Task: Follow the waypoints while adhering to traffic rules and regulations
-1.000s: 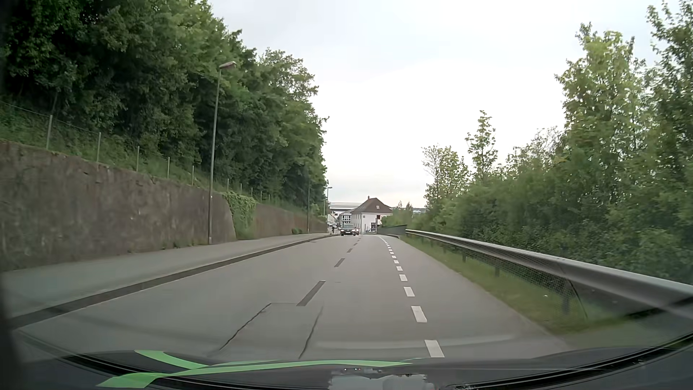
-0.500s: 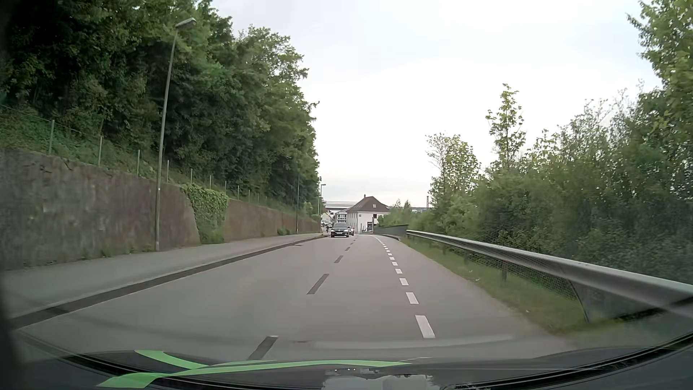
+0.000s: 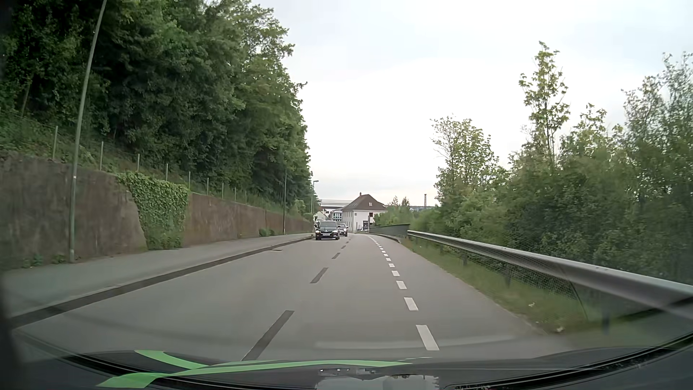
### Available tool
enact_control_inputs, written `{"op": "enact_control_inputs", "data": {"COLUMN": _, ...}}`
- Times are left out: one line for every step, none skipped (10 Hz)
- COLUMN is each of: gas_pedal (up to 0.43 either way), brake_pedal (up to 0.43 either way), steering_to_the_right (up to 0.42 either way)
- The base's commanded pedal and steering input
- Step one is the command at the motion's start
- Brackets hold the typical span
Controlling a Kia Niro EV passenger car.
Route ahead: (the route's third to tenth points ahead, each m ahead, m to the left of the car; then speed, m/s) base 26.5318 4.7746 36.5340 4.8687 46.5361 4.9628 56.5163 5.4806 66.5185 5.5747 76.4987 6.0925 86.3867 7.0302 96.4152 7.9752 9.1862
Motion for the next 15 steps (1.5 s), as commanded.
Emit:
{"op": "enact_control_inputs", "data": {"gas_pedal": 0.0, "brake_pedal": 0.0, "steering_to_the_right": 0.004}}
{"op": "enact_control_inputs", "data": {"gas_pedal": 0.0, "brake_pedal": 0.0, "steering_to_the_right": 0.004}}
{"op": "enact_control_inputs", "data": {"gas_pedal": 0.0, "brake_pedal": 0.0, "steering_to_the_right": 0.003}}
{"op": "enact_control_inputs", "data": {"gas_pedal": 0.0, "brake_pedal": 0.0, "steering_to_the_right": 0.002}}
{"op": "enact_control_inputs", "data": {"gas_pedal": 0.0, "brake_pedal": 0.0, "steering_to_the_right": 0.002}}
{"op": "enact_control_inputs", "data": {"gas_pedal": 0.0, "brake_pedal": 0.0, "steering_to_the_right": 0.0}}
{"op": "enact_control_inputs", "data": {"gas_pedal": 0.02, "brake_pedal": 0.0, "steering_to_the_right": 0.0}}
{"op": "enact_control_inputs", "data": {"gas_pedal": 0.02, "brake_pedal": 0.0, "steering_to_the_right": 0.0}}
{"op": "enact_control_inputs", "data": {"gas_pedal": 0.02, "brake_pedal": 0.0, "steering_to_the_right": 0.0}}
{"op": "enact_control_inputs", "data": {"gas_pedal": 0.02, "brake_pedal": 0.0, "steering_to_the_right": -0.002}}
{"op": "enact_control_inputs", "data": {"gas_pedal": 0.02, "brake_pedal": 0.0, "steering_to_the_right": -0.004}}
{"op": "enact_control_inputs", "data": {"gas_pedal": 0.02, "brake_pedal": 0.0, "steering_to_the_right": -0.005}}
{"op": "enact_control_inputs", "data": {"gas_pedal": 0.02, "brake_pedal": 0.0, "steering_to_the_right": -0.006}}
{"op": "enact_control_inputs", "data": {"gas_pedal": 0.02, "brake_pedal": 0.0, "steering_to_the_right": -0.005}}
{"op": "enact_control_inputs", "data": {"gas_pedal": 0.02, "brake_pedal": 0.0, "steering_to_the_right": -0.006}}
